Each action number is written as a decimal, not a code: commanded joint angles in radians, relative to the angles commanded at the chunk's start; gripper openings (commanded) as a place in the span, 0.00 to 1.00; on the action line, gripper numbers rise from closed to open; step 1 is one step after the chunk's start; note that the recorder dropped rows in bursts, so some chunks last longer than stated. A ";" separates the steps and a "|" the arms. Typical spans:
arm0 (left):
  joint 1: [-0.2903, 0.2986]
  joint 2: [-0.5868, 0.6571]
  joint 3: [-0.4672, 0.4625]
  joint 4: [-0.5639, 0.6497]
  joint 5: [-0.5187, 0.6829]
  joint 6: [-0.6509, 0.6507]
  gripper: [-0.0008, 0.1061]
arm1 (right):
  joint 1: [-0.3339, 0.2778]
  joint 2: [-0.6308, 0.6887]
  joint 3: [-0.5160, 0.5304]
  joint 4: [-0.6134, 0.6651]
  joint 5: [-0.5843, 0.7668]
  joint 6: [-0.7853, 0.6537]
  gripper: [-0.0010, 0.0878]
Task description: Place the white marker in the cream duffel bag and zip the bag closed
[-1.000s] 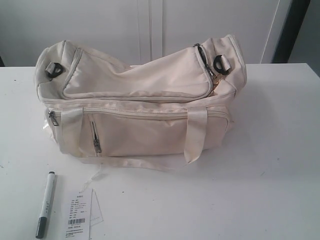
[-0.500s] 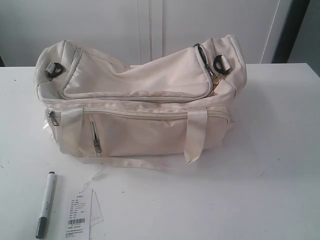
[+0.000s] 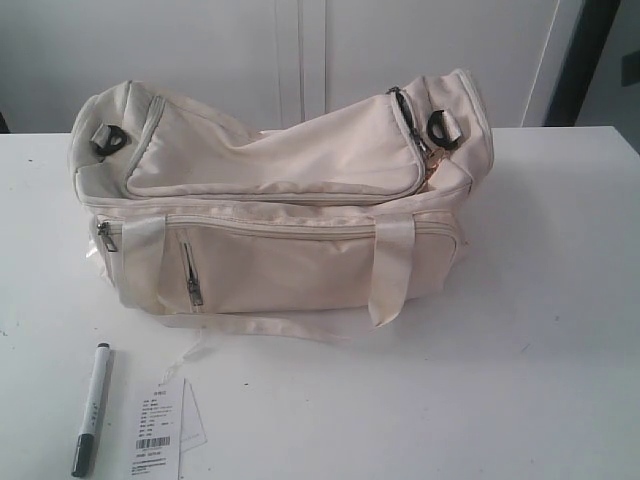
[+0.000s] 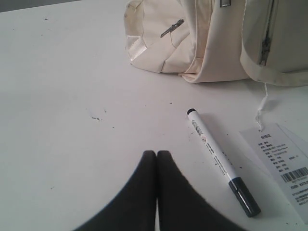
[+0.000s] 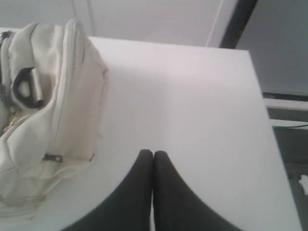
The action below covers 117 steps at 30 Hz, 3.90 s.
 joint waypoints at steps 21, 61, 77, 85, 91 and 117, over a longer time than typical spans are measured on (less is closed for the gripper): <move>0.000 0.000 0.000 -0.004 0.000 -0.013 0.01 | 0.009 0.269 -0.279 0.225 0.083 -0.140 0.34; 0.000 0.000 0.000 -0.049 0.000 -0.015 0.01 | 0.050 0.666 -0.536 0.459 -0.009 -0.197 0.74; 0.000 0.000 0.000 -0.049 0.000 -0.015 0.01 | 0.071 0.739 -0.536 0.461 -0.045 -0.235 0.16; 0.000 0.000 0.000 -0.102 -0.155 -0.279 0.01 | 0.071 0.730 -0.538 0.464 -0.039 -0.235 0.01; 0.000 0.000 0.000 -0.105 -0.329 -0.346 0.01 | 0.071 0.730 -0.538 0.464 -0.032 -0.233 0.01; 0.000 0.475 -0.382 0.312 -0.186 -0.473 0.01 | 0.071 0.730 -0.538 0.464 -0.034 -0.233 0.01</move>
